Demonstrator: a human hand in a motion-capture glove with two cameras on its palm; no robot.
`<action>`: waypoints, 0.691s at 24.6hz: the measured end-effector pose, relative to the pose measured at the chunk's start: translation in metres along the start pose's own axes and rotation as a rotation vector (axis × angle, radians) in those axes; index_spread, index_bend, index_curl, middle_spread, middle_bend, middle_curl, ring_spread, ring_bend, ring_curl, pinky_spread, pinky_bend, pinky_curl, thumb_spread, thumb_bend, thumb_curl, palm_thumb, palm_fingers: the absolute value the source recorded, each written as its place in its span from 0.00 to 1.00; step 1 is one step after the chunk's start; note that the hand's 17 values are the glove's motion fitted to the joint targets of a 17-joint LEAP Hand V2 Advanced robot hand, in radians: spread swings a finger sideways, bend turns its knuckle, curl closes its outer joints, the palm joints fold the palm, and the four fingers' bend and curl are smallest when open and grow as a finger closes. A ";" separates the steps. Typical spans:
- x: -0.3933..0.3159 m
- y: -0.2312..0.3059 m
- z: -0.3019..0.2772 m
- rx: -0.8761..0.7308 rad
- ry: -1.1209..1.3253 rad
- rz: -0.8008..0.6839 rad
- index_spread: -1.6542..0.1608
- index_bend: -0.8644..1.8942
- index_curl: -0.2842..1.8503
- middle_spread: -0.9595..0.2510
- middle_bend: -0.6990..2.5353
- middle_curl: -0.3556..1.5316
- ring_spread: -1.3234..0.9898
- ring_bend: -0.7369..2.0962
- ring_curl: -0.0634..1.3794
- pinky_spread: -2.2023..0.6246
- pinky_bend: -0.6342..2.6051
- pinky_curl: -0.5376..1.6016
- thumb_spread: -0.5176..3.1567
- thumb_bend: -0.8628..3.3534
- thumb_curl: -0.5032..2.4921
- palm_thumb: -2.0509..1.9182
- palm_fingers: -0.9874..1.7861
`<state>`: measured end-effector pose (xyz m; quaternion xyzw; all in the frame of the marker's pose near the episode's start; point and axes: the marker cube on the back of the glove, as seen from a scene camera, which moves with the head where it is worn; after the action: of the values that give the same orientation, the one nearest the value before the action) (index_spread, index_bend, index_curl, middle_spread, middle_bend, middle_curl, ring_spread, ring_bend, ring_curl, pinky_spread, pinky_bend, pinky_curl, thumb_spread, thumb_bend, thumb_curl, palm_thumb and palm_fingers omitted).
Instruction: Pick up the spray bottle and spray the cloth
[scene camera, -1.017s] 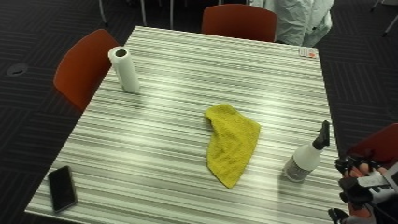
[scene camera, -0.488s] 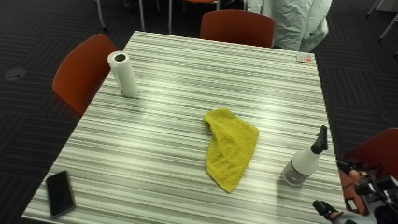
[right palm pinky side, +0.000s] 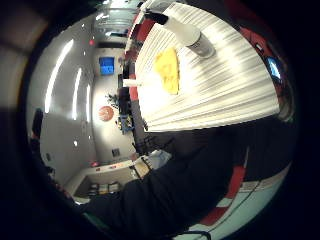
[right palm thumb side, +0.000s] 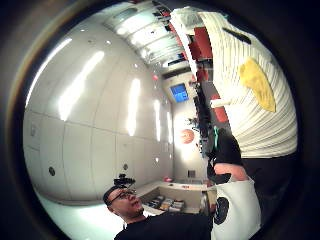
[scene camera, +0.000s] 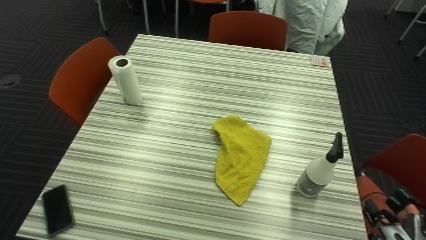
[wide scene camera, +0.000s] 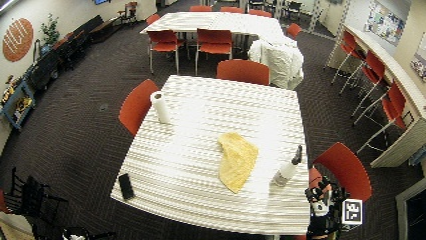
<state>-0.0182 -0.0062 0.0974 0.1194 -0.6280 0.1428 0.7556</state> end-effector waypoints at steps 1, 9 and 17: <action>0.006 0.001 -0.002 0.031 -0.037 0.023 0.74 0.37 0.28 0.85 0.27 0.34 0.63 0.37 0.24 0.84 0.28 0.40 0.41 0.24 0.32 0.73 0.45; 0.023 -0.004 0.005 0.078 -0.012 0.087 0.74 0.37 0.28 0.85 0.27 0.34 0.63 0.37 0.25 0.84 0.29 0.41 0.41 0.23 0.32 0.74 0.44; 0.070 -0.060 0.021 0.100 0.098 0.149 0.74 0.37 0.28 0.85 0.27 0.35 0.63 0.37 0.26 0.84 0.29 0.41 0.41 0.22 0.33 0.75 0.44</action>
<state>-0.0032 -0.0645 0.1704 0.1028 -0.5895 0.2353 0.7659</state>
